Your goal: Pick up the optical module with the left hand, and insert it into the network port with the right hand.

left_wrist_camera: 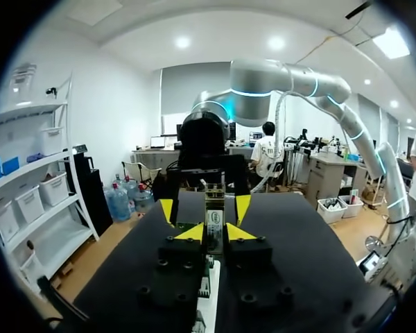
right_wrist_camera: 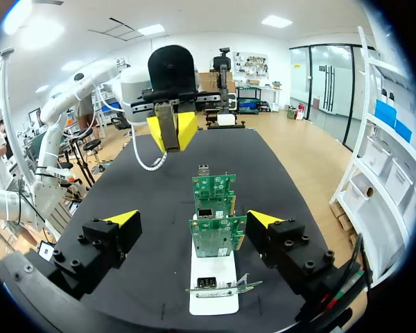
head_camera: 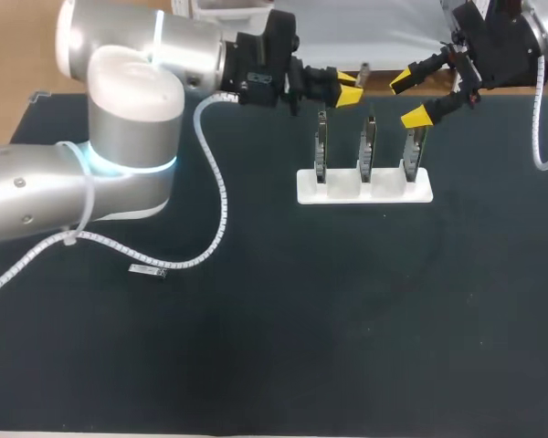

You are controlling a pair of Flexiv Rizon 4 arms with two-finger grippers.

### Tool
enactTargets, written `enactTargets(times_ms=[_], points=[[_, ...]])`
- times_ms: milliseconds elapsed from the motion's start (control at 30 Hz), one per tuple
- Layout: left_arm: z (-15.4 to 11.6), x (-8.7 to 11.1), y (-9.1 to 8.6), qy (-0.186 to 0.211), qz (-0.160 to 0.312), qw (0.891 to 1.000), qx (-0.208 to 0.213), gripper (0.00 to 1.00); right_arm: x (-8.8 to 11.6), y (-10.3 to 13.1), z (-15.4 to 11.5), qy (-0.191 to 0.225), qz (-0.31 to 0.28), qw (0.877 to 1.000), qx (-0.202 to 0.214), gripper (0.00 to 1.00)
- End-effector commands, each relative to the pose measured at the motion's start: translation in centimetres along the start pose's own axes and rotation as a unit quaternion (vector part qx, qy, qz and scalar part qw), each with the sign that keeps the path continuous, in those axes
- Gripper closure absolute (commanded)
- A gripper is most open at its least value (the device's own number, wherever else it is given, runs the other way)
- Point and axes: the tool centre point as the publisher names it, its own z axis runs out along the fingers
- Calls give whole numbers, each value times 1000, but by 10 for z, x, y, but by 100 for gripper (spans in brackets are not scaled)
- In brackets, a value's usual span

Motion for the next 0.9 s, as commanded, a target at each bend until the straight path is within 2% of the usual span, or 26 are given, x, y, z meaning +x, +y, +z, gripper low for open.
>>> enactTargets(times_ms=[33,267,300,333,533,633,900], points=[[12,0,8,-7,-2,1000,8,100,0,0,0,-1,0,1000,0,0],[19,-1,9,-20,-12,1000,19,100,0,0,0,-1,0,1000,0,0],[29,2,16,-38,5,999,14,100,0,0,0,-1,0,1000,0,0],[29,2,13,-42,5,999,14,100,0,0,0,-1,0,1000,0,0],[33,6,4,-45,-39,998,35,100,0,0,0,-1,0,1000,0,0],[37,7,4,-38,-43,998,36,100,0,0,0,-1,0,1000,0,0],[38,7,17,-50,-52,997,36,100,0,0,0,-1,0,1000,0,0]])
